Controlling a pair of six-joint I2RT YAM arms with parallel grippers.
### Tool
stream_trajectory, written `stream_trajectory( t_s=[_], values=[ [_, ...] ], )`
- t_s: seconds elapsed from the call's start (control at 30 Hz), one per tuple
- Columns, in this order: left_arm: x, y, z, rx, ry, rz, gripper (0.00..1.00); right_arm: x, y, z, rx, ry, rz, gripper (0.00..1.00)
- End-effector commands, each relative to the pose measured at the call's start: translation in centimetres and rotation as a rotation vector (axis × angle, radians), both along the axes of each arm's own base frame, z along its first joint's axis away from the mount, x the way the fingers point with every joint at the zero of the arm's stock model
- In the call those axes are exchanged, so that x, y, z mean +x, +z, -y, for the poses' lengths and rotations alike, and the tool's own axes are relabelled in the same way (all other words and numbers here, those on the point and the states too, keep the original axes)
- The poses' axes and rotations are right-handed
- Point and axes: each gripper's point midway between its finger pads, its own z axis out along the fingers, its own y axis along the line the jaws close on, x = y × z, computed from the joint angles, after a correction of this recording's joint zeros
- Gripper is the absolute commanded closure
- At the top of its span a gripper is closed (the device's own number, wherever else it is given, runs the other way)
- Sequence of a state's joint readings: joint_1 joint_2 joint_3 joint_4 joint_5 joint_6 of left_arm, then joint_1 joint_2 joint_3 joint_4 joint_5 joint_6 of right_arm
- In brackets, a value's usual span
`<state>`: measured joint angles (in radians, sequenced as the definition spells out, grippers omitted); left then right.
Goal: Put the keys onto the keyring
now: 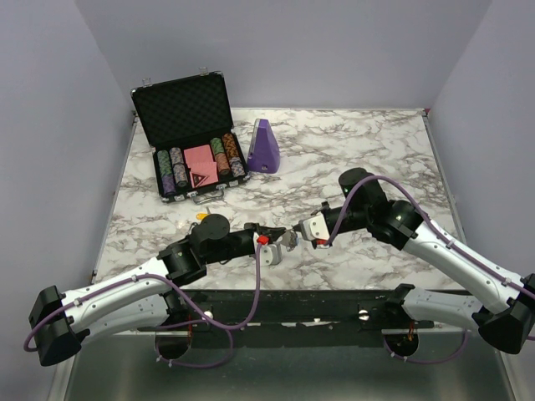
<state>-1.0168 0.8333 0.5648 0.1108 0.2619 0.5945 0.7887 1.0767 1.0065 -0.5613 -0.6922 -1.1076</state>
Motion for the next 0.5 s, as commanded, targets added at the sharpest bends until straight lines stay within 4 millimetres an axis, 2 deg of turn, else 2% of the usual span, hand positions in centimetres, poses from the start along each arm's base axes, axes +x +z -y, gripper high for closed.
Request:
stream_trajectory(
  t_s=[0.0,0.47],
  values=[
    [0.16,1.33,0.26,-0.037,0.003,0.035,1.0,-0.09,-0.38,-0.26,0.0,-0.001,-0.002,1.0],
    [-0.22,2.02,0.29,-0.072,-0.011,0.039,1.0,-0.34,-0.55,-0.67,0.011,0.005,-0.021,1.0]
  ],
)
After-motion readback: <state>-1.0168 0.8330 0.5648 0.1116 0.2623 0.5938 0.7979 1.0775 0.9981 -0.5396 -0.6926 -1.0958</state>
